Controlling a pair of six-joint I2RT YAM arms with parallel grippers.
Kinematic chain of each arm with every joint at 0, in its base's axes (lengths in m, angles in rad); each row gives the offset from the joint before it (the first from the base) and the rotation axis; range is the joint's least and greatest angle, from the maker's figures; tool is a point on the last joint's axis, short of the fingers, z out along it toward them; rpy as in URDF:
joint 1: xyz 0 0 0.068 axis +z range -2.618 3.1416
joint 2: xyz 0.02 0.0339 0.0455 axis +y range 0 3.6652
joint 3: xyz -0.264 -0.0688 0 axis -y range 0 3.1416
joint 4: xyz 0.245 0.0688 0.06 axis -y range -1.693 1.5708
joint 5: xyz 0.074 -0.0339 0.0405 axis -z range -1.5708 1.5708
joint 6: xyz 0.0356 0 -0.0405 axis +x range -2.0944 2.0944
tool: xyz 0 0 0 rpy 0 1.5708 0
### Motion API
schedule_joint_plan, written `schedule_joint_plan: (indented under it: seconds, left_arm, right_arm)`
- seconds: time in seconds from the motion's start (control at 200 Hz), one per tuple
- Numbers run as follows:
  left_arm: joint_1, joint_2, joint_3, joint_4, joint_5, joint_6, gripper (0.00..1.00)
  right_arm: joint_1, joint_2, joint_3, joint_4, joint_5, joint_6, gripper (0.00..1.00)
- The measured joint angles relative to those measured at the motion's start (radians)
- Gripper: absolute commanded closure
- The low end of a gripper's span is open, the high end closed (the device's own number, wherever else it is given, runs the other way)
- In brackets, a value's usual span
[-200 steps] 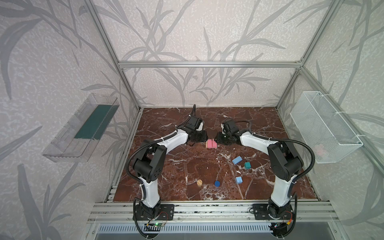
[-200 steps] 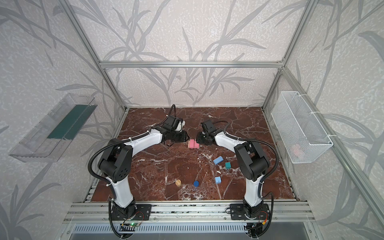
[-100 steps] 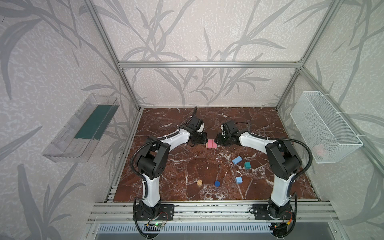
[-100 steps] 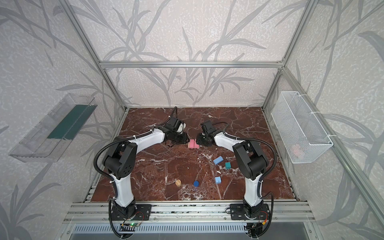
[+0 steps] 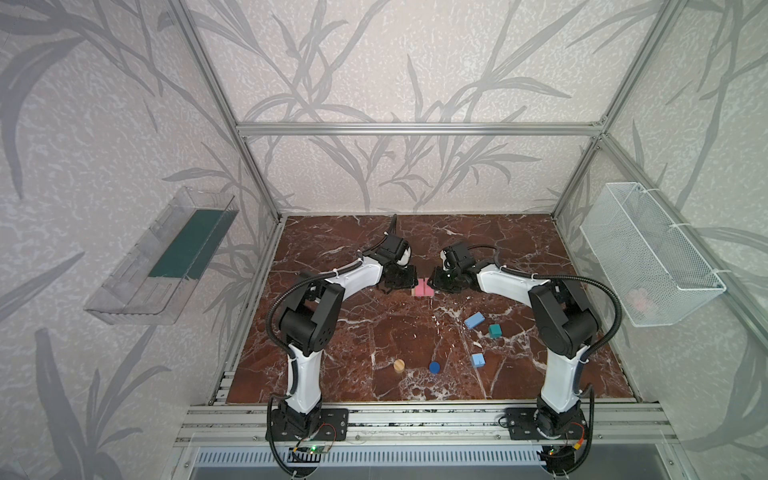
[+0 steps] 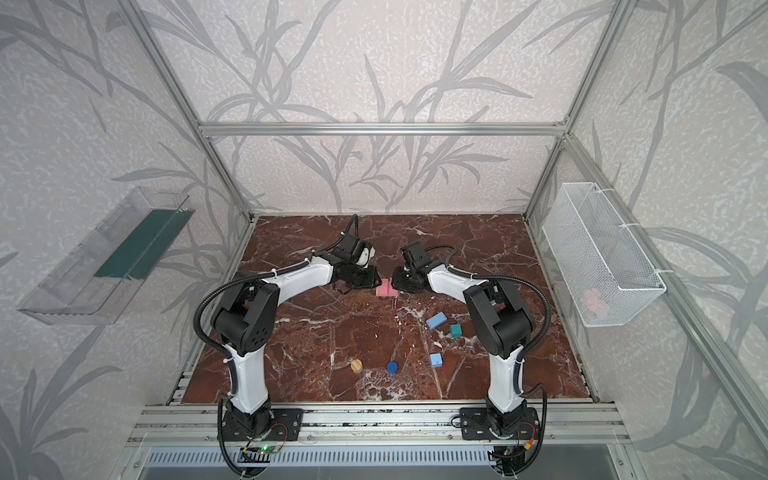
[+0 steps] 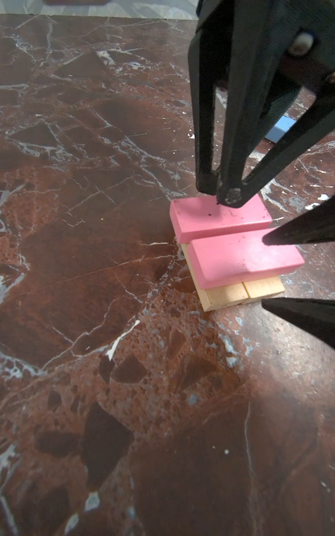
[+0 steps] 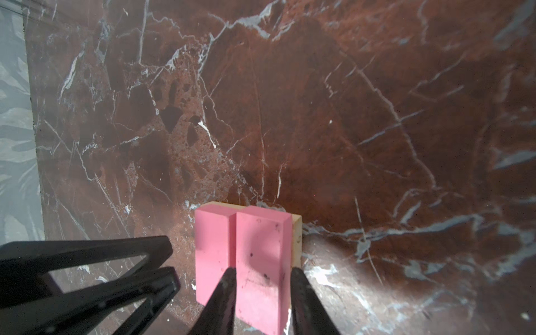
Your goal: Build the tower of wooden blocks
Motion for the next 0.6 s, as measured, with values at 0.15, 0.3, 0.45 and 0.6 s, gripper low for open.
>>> schedule_joint_plan:
  seconds: [0.15,0.3,0.45,0.6]
  left_arm:
    - [-0.002,0.005,0.002,0.000,0.003,0.000,0.70]
    - [-0.002,0.013,0.006,0.000,0.006,0.000,0.70]
    - [-0.002,0.023,0.006,0.000,0.010,-0.001,0.71]
    - [-0.003,0.025,0.007,-0.001,0.013,-0.002,0.72]
  right_arm:
    - [0.000,0.006,0.000,0.001,-0.004,0.000,0.68]
    - [0.000,0.011,0.000,0.001,-0.009,0.000,0.68]
    - [0.000,0.011,0.000,0.001,-0.013,0.000,0.69]
    - [0.000,0.011,0.000,0.001,-0.015,0.000,0.70]
